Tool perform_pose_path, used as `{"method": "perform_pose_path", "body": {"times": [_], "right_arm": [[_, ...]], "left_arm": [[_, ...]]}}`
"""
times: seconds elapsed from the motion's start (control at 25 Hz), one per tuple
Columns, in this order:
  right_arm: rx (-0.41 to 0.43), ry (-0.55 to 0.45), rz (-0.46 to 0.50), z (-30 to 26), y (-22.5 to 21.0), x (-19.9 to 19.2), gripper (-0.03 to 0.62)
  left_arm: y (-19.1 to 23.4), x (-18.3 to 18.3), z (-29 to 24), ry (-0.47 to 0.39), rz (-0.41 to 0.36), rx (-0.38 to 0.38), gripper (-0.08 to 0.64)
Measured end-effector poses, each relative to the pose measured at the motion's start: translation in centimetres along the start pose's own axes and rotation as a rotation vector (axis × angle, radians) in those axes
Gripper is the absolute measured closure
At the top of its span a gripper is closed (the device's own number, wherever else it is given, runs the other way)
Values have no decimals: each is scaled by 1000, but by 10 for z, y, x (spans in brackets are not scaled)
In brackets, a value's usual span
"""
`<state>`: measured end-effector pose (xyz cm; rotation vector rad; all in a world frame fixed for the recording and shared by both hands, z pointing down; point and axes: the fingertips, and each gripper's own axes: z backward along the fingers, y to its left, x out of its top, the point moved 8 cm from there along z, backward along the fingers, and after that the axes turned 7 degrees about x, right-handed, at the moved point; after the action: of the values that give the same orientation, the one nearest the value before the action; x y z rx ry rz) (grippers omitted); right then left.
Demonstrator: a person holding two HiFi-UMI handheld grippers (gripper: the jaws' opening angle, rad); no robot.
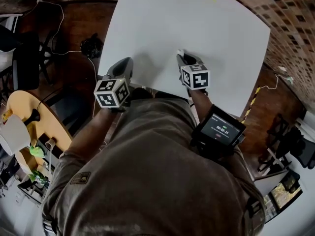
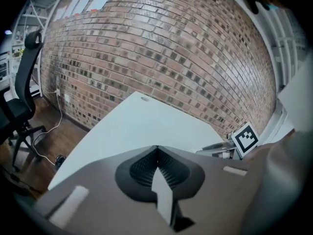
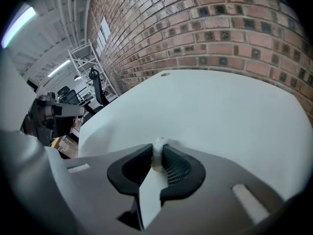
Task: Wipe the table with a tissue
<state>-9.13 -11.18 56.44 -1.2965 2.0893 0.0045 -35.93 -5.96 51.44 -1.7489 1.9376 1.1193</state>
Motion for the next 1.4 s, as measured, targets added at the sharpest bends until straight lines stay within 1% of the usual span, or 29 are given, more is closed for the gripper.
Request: {"method": "perform_pose_path", "body": {"times": [0.48, 0.68, 0.84, 1.08, 1.4], "right_arm": [[126, 48, 84, -23, 51, 2, 519], [155, 45, 78, -27, 55, 2, 520], [126, 20, 49, -24, 42, 1, 519], [42, -27, -26, -5, 8, -4, 519], [-95, -89, -159, 43, -45, -35, 518]], "left_arm": [[6, 4, 8, -15, 15, 22, 558], [7, 5, 9, -11, 11, 29, 558], [4, 5, 7, -5, -3, 21, 558], [-10, 7, -2, 11, -44, -12, 558], [-56, 9, -26, 44, -133, -113, 558]]}}
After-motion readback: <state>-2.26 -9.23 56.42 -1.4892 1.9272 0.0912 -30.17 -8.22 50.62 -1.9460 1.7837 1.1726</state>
